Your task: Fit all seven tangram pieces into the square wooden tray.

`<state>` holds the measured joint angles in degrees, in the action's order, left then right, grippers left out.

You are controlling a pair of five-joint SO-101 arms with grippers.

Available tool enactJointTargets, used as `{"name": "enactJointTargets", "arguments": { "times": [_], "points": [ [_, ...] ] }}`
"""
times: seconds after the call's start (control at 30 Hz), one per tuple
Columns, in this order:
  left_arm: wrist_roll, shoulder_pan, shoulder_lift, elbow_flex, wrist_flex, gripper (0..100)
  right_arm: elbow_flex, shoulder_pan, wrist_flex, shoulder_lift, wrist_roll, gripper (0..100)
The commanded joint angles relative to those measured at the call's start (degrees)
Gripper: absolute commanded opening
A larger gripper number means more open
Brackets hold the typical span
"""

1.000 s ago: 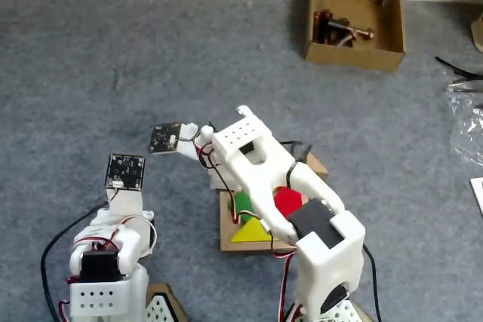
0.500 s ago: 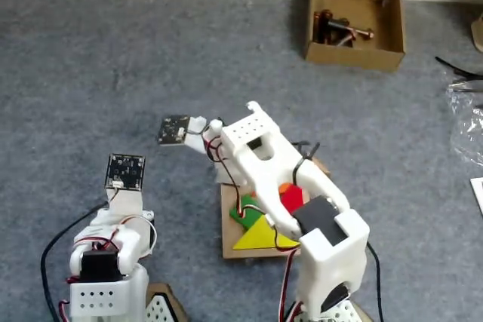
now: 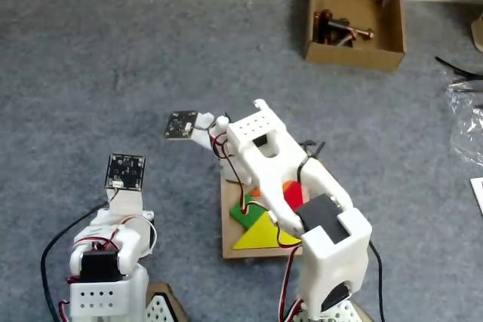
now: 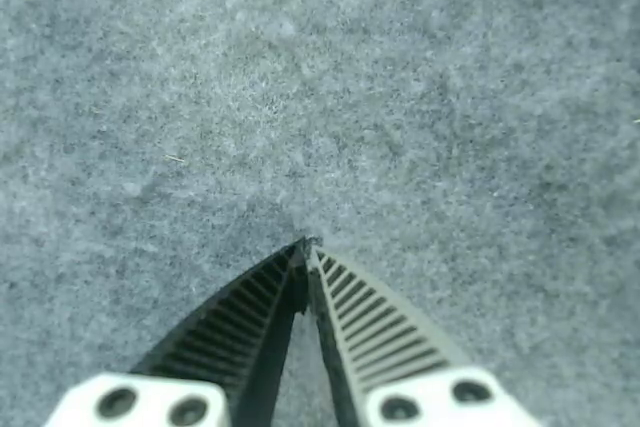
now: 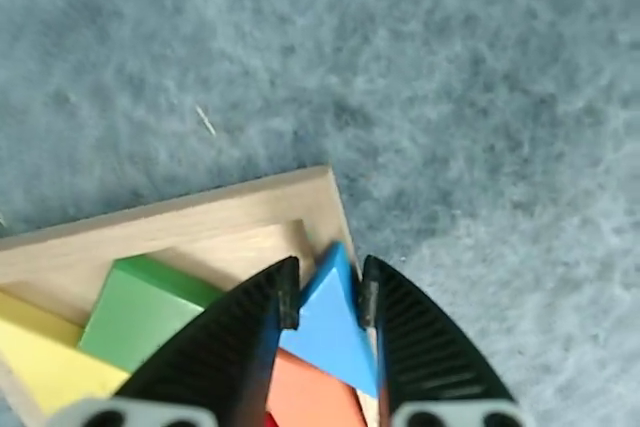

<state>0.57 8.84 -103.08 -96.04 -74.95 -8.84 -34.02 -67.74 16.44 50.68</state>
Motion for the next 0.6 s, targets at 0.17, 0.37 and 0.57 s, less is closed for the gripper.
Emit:
{"name": "enactJointTargets", "arguments": {
  "times": [0.17, 0.37, 0.57],
  "points": [
    [-0.3, 0.6, 0.1, -1.2, -0.3, 1, 0.3, 0.9, -1.7, -0.6, -2.5, 9.1],
    [-0.3, 0.6, 0.1, -1.2, -0.3, 1, 0.3, 2.2, -3.0, -0.6, -2.5, 9.1],
    [-0.3, 0.6, 0.1, -1.2, -0.3, 1, 0.2, 5.5, -3.1, -0.7, -2.5, 9.1]
  ]
}}
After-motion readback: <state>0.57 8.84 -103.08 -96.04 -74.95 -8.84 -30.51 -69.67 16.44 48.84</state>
